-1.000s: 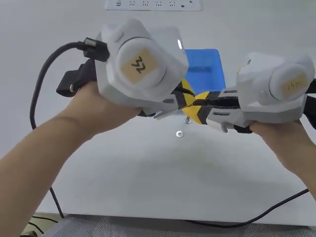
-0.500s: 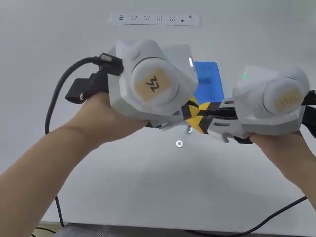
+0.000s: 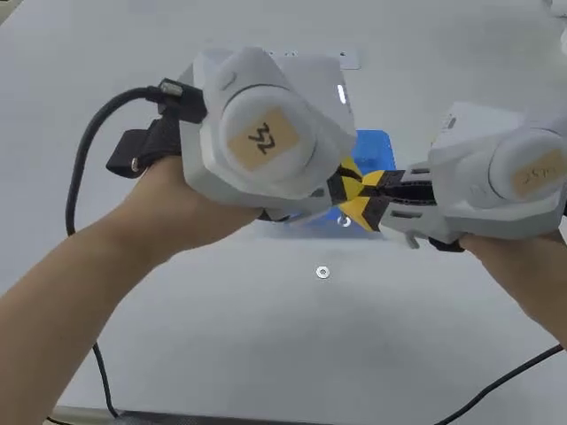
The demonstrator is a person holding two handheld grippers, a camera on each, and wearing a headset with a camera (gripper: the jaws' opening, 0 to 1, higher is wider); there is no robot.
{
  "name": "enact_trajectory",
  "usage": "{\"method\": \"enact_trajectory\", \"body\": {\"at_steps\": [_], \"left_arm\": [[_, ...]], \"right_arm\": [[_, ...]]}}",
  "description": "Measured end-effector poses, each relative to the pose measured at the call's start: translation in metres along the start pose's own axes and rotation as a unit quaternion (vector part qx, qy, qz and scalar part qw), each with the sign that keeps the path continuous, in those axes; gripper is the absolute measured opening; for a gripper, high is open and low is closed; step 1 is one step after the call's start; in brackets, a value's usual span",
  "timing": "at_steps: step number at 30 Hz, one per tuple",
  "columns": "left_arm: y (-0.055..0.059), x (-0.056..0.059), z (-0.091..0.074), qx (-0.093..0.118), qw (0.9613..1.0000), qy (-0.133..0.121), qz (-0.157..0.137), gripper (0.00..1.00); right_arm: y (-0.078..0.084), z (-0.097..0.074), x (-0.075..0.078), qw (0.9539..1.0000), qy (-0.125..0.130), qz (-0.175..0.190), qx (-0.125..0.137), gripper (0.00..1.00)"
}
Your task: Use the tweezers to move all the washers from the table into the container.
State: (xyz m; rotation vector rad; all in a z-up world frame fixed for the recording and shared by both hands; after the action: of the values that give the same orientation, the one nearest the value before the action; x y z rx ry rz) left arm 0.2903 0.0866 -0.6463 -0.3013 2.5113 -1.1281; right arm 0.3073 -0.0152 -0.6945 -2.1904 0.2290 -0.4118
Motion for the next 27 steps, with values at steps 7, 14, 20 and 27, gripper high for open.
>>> {"method": "enact_trajectory", "body": {"at_steps": [7,14,20,27], "left_arm": [[-0.007,-0.014,-0.001,0.013,0.9997,-0.019,0.010,0.00],[-0.004,-0.028,0.008,0.015,0.9996,-0.023,0.009,0.00],[0.000,-0.037,0.022,0.011,0.9997,-0.021,0.004,0.00],[0.013,-0.039,0.040,-0.006,0.9998,-0.015,0.007,0.00]], "right_arm": [[-0.010,0.001,0.015,0.9997,0.019,-0.010,0.012,0.03],[-0.006,0.008,0.026,0.9995,0.028,-0.009,0.011,0.03],[0.002,0.018,0.035,0.9995,0.031,-0.003,0.006,0.03],[0.018,0.034,0.040,0.9995,0.022,0.022,-0.003,0.03]]}}
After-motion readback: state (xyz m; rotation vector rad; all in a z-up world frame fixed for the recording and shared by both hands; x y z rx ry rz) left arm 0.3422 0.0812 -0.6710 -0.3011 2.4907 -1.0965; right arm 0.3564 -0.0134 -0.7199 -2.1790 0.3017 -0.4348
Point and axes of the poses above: the centre of the closed fingertips' face, and the gripper's own axes: z roughly forward along the fingers, x roughly to its right, y roughly out of its underside, the point moved 9 cm from there along -z, roughly backward along the fingers, and after that the axes turned 6 degrees about -z, right-handed, at the moved point
